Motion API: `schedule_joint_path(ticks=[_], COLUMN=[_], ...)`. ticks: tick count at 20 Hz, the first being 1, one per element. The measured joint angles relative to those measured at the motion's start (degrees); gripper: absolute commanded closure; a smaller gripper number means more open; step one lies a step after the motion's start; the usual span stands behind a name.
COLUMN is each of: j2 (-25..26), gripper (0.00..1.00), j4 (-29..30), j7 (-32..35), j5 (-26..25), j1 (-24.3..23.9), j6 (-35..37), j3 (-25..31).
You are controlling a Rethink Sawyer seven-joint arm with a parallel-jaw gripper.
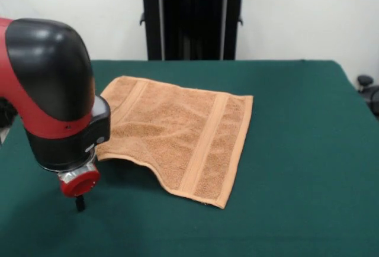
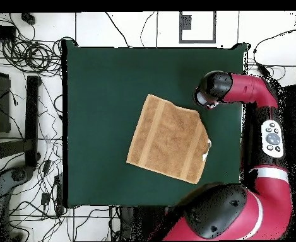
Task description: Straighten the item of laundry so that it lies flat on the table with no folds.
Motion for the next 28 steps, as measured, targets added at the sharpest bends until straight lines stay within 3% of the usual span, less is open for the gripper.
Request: schedule_joint_path(ticks=[13,28], j2=[-0.56,-3.73], gripper=[0.00,0.00], j4=[4.35,14.64], j7=[0.00,-0.01], j5=[10.57,16.70], j1=[-0.96,-4.33], j6=[-7.98,-21.75], j3=[-4.83,-5.51])
